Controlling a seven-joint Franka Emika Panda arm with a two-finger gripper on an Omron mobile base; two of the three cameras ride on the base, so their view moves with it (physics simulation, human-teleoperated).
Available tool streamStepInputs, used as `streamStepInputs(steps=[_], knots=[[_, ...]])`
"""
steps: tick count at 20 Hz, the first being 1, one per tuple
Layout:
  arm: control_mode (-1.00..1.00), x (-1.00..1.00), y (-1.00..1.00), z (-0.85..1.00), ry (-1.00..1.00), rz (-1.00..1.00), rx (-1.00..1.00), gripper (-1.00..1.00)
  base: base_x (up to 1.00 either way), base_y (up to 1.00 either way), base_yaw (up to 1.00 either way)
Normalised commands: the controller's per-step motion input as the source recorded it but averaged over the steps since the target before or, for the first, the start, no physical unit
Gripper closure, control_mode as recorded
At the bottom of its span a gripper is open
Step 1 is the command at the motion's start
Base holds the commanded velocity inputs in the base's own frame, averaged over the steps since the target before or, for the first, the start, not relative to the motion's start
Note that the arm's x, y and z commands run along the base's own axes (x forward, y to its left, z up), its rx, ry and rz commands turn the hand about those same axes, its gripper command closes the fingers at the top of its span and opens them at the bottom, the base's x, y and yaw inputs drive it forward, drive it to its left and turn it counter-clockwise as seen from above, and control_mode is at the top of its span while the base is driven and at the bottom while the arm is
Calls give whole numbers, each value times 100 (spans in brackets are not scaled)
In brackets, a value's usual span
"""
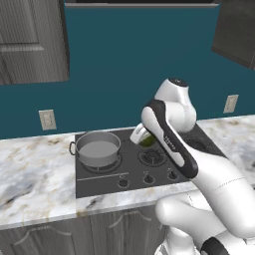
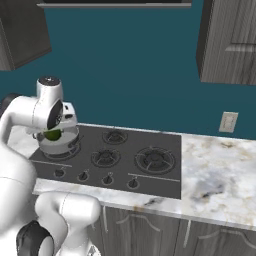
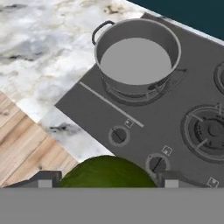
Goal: Turn on the burner for the pot on the stove. Wait thirty seconds for the pot to heat up. Then add the lime to the pot.
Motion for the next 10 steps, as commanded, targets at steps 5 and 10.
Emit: streamStepInputs(steps=[5,10], knots=[[-100,6,80,0,4,33,0,100,0,0,0],[-100,29,42,-1,-1,18,0,100,0,0,0]])
